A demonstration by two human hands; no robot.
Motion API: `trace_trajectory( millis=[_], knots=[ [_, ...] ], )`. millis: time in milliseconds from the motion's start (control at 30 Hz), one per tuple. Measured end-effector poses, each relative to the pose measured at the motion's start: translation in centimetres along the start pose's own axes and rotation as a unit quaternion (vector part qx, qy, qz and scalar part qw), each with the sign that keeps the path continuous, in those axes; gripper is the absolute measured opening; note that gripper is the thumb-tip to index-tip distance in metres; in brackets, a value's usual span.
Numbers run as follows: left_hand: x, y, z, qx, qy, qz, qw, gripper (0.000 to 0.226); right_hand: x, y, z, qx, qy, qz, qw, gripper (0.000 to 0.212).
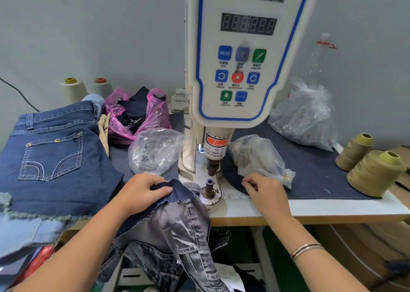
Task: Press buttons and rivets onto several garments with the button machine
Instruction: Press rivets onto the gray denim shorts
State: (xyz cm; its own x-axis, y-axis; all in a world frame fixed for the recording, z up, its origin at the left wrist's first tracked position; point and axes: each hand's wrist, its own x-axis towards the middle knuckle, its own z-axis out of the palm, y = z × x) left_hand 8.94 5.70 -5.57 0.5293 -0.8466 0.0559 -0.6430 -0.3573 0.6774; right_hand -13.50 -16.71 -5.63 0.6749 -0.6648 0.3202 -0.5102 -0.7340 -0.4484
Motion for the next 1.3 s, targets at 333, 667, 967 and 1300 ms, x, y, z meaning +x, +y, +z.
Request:
trace_trajectory(
  millis=[333,667,967,1300],
  knots=[
    [-0.1,0.0,0.1,0.001,0.009,-0.001,1.0,0.028,0.5,0.9,0.3,0.136,0.005,0.076,0.988,0.018],
    [-0.1,0.1,0.0,-0.004,0.009,-0.008,1.0,0.026,0.5,0.9,-0.2,0.178,0.038,0.115,0.976,0.029],
    [0.0,0.2,0.0,-0.004,0.006,-0.012,1.0,0.029,-0.7,0.9,0.7,0.006,0.065,0.048,0.997,0.013],
    [-0.1,0.2,0.0,-0.005,0.011,-0.004,1.0,0.028,-0.1,0.7,-0.2,-0.003,0.004,0.1,0.995,0.007]
  ],
)
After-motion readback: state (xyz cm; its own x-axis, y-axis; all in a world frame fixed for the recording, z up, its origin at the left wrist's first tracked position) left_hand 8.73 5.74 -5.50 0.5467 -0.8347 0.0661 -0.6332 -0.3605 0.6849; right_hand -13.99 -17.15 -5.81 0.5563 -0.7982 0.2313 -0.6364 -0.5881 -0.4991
